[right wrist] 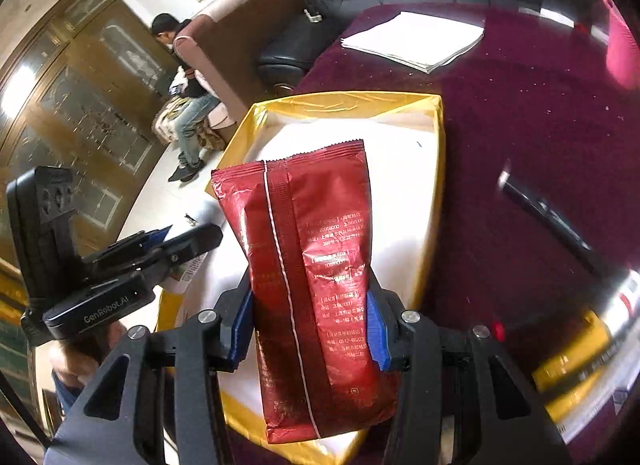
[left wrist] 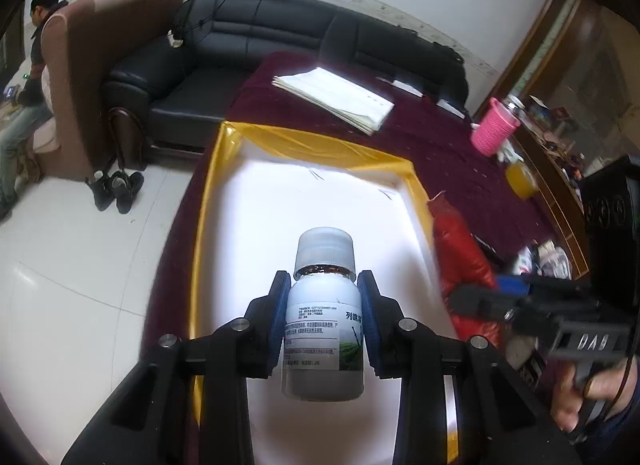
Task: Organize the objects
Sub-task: 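Carry the bottle and red bag into the yellow-rimmed tray and release both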
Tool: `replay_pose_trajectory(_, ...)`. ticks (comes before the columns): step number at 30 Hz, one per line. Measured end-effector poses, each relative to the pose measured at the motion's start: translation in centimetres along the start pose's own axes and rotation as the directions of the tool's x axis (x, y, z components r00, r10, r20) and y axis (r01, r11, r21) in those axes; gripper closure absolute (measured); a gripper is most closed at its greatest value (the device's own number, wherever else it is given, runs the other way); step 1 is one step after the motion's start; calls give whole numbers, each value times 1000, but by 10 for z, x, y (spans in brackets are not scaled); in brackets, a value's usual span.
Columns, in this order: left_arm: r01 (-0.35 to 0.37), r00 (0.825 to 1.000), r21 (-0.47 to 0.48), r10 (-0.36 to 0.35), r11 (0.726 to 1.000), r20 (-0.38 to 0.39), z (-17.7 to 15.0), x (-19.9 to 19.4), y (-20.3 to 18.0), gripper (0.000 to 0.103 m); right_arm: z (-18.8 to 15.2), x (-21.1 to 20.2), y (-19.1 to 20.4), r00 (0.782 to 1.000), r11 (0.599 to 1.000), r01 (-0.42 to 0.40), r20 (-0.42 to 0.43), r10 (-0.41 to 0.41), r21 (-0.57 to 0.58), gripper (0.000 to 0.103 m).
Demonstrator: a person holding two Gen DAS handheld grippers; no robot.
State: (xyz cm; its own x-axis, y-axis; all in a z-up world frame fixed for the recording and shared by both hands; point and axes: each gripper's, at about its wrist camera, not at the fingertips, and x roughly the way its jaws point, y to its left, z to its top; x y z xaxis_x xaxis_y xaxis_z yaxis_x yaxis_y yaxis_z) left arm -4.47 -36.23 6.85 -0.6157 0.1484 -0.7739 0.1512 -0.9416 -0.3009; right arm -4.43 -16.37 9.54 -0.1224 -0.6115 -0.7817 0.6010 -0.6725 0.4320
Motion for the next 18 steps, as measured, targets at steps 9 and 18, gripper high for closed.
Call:
replay_pose_trajectory(9, -79, 996, -29, 77, 996, -53, 38, 34, 19, 73, 41, 37, 3, 1000, 997, 9, -10, -9, 78, 58)
replay_pose_trajectory(18, -96, 993, -24, 94, 995, -77, 47, 55, 24, 73, 65, 74, -10, 999, 978, 38, -29, -33, 203, 58)
